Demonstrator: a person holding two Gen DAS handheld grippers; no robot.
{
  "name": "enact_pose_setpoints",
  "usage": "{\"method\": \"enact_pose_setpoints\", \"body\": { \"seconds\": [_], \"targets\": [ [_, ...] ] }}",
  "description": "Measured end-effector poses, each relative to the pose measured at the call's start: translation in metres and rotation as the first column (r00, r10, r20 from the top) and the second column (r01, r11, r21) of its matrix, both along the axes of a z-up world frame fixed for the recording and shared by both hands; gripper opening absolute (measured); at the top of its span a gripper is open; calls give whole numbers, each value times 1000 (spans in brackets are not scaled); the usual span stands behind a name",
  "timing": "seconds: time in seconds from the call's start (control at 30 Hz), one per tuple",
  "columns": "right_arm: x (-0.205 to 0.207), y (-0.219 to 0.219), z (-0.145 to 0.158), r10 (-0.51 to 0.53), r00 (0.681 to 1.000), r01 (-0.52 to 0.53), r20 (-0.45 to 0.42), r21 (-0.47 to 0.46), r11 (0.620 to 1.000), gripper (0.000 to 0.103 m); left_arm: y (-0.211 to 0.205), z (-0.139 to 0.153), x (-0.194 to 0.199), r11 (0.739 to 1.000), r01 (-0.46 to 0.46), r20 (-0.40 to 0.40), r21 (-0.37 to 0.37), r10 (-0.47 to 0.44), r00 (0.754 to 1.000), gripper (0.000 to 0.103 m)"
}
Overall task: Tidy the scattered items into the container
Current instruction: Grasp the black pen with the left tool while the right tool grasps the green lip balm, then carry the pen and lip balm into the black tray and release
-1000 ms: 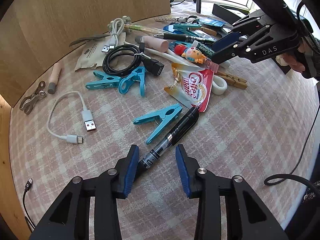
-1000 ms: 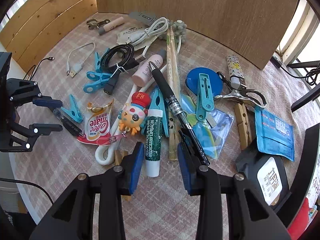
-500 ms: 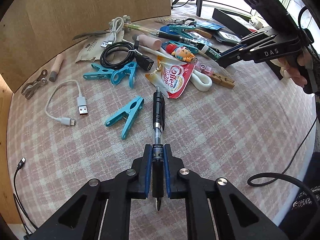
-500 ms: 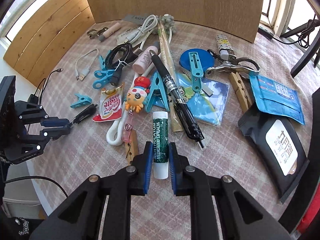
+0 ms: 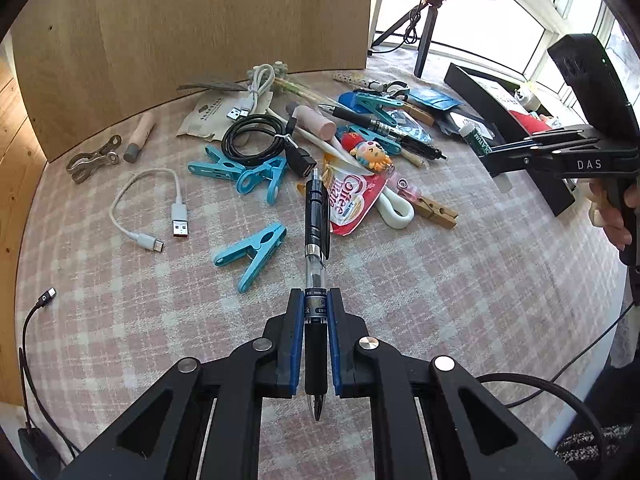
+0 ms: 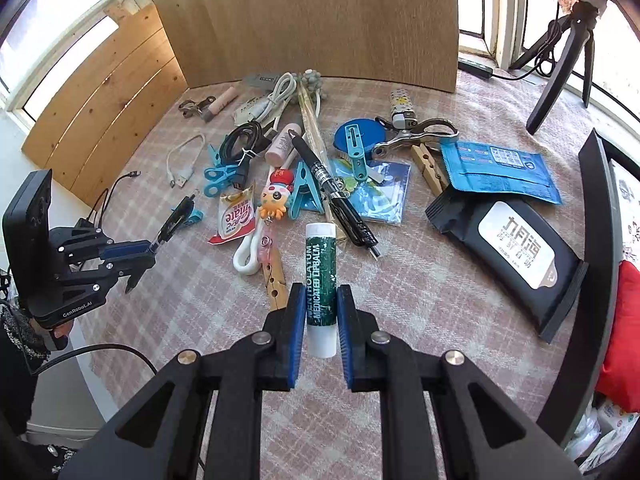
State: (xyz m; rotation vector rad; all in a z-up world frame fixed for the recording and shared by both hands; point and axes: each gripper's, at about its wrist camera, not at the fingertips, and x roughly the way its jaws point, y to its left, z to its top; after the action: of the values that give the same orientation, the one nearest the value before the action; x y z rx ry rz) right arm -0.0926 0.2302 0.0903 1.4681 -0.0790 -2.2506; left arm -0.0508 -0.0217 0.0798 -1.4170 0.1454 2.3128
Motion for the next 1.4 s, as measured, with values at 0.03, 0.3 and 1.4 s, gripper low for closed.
{"method": "enact_pose_setpoints", "body": {
  "seconds": [0.03, 0.3, 1.4],
  "targets": [
    [2, 6, 5, -20, 1000, 20, -8, -13, 1000, 16, -1, 3, -5, 1000, -5, -12, 11, 5, 1000, 10],
    [31, 86, 30, -195, 980, 194, -50, -21, 981, 16, 82, 37, -6, 994, 79, -71, 77, -74, 995, 10],
    [82, 334, 76, -660, 727, 680, -190, 71, 729, 58, 339, 85, -53, 922, 351, -165, 163, -326, 931, 53]
  ]
}}
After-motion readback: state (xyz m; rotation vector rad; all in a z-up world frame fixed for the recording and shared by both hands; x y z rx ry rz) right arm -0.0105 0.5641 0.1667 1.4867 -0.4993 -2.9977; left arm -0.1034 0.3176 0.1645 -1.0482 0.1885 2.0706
